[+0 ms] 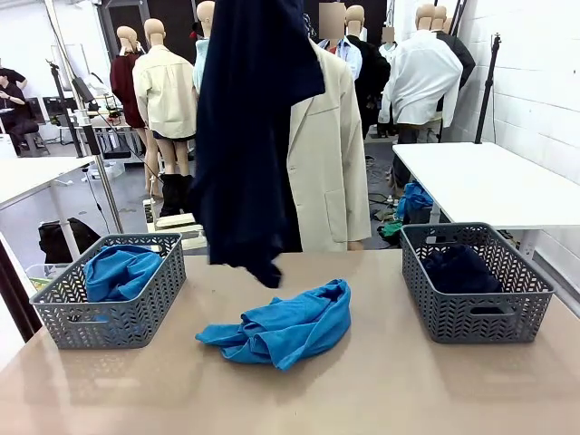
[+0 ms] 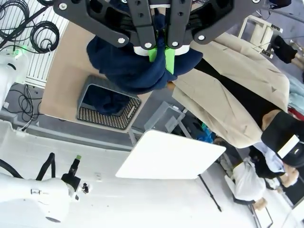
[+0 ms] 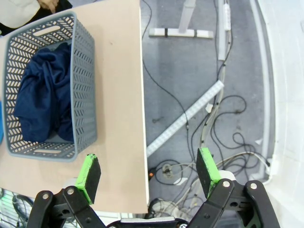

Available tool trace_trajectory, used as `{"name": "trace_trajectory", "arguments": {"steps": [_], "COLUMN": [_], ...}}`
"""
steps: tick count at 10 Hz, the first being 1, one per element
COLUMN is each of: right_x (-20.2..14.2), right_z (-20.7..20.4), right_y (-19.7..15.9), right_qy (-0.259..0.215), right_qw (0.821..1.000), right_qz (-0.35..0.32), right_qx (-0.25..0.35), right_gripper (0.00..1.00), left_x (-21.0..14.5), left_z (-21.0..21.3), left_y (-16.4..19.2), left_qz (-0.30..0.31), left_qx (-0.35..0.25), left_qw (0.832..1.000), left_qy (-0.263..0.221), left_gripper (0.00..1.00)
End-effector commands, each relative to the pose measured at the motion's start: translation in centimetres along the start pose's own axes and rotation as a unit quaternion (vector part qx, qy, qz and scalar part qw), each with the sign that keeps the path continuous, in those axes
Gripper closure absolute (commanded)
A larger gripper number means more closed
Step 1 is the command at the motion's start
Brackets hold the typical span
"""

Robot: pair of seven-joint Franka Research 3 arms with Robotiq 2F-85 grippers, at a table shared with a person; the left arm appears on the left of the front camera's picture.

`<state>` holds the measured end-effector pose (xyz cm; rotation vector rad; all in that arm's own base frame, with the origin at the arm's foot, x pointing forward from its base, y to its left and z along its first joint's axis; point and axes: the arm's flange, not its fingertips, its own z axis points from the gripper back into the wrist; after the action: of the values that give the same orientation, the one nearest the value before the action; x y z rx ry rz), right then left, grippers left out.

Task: Sort the tops and bottoms.
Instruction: Sort the clothes according to human instructions.

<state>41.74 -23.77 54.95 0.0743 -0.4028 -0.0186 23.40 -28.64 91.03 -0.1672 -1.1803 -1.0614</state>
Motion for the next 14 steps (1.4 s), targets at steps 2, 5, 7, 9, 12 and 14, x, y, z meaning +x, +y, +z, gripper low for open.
{"name": "trace_trajectory", "arguments": {"steps": [2,5,7,9,12,14], "right_x": [-0.13,-0.13,-0.13,-0.13,-0.13,-0.13], "right_z": [0.06,0.06,0.06,0.06,0.06,0.06], "right_y": [0.23,0.23,0.23,0.23,0.23,0.23], "right_qy": [0.008,0.008,0.008,0.008,0.008,0.008], "right_qw": [1.0,1.0,1.0,1.0,1.0,1.0], "right_qz": [-0.003,-0.003,-0.003,-0.003,-0.003,-0.003], "right_qx": [-0.005,-0.005,-0.005,-0.005,-0.005,-0.005], "right_gripper": [0.0,0.0,0.0,0.0,0.0,0.0], "left_x": [-0.05,-0.05,-0.05,-0.05,-0.05,-0.05], "left_z": [0.34,0.34,0.34,0.34,0.34,0.34], "left_y": [0.12,0.12,0.12,0.12,0.12,0.12], "left_qz": [-0.006,-0.006,-0.006,-0.006,-0.006,-0.006], "left_qx": [0.008,0.008,0.008,0.008,0.008,0.008], "left_qw": [1.0,1.0,1.0,1.0,1.0,1.0], "left_qy": [-0.004,-0.004,-0.004,-0.004,-0.004,-0.004], "left_gripper": [1.0,1.0,1.0,1.0,1.0,1.0]}}
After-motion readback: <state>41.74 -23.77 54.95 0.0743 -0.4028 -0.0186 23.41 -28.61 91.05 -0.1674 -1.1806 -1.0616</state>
